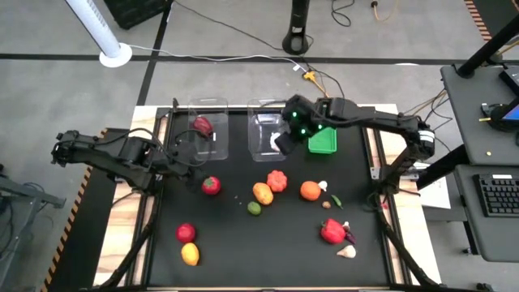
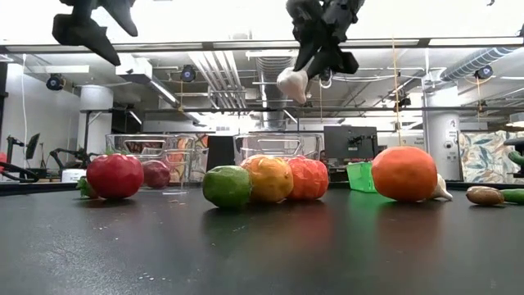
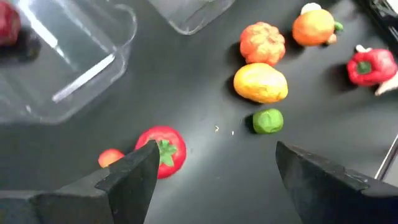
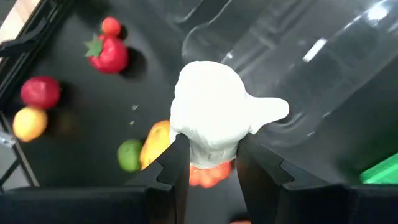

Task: Sort produce into baskets
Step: Put the middle left garlic into the green bin

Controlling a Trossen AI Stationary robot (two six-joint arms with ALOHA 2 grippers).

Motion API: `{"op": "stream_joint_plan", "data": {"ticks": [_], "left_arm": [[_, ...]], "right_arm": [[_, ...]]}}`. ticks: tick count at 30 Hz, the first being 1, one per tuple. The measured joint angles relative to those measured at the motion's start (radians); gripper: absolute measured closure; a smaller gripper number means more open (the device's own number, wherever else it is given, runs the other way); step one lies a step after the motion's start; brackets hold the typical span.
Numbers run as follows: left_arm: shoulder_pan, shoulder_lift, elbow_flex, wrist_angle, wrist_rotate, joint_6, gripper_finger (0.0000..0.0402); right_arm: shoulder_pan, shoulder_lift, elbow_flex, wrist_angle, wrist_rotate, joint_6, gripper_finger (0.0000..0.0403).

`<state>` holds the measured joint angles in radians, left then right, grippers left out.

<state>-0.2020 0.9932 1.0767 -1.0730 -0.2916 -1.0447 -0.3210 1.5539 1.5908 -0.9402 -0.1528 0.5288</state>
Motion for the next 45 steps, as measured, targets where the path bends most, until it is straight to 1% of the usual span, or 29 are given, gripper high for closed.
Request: {"op": "stream_joint_plan", "data": {"ticks": [4, 9, 11, 13, 15, 21, 28, 31, 35, 39, 43, 45], "left_arm": [[0.0, 0.001, 0.0, -0.03, 0.042, -0.081, 0.01], [0.001, 0.012, 0.0, -0.079, 0.098, -0.147, 0.0099], [0.001, 0.016, 0.0, -0.092, 0.101, -0.16, 0.0099], [0.001, 0.02, 0.0, -0.097, 0.101, -0.175, 0.0099], [0.001, 0.021, 0.0, -0.097, 0.101, -0.185, 0.0099], [0.001, 0.02, 0.037, -0.138, 0.119, -0.212, 0.0099], [0.001, 0.033, 0.168, -0.295, 0.122, -0.225, 0.0099], [0.001, 0.049, 0.228, -0.348, 0.094, -0.214, 0.0099], [0.001, 0.064, 0.278, -0.36, 0.04, -0.192, 0.0099], [0.001, 0.079, 0.302, -0.364, -0.004, -0.173, 0.0099], [0.001, 0.091, 0.303, -0.365, -0.012, -0.169, 0.0099], [0.001, 0.097, 0.3, -0.368, -0.013, -0.169, 0.0099]], "right_arm": [[-0.067, 0.0, 0.009, -0.061, 0.009, -0.054, 0.0298], [-0.158, 0.001, 0.014, -0.264, 0.133, -0.105, 0.0298], [-0.192, 0.005, 0.014, -0.338, 0.184, -0.117, 0.0298], [-0.225, 0.009, 0.013, -0.383, 0.206, -0.13, 0.0298], [-0.246, 0.011, 0.013, -0.388, 0.207, -0.146, 0.0298], [-0.289, 0.011, 0.013, -0.35, 0.207, -0.203, 0.0298], [-0.342, 0.017, 0.013, -0.256, 0.206, -0.248, 0.0298], [-0.353, 0.029, 0.013, -0.203, 0.206, -0.255, 0.0298], [-0.356, 0.055, 0.013, -0.165, 0.2, -0.264, 0.0298], [-0.356, 0.087, 0.012, -0.078, 0.198, -0.267, 0.0298], [-0.354, 0.096, 0.012, 0.04, 0.157, -0.261, 0.0298], [-0.354, 0.101, 0.012, 0.068, 0.145, -0.256, 0.0298]]}}
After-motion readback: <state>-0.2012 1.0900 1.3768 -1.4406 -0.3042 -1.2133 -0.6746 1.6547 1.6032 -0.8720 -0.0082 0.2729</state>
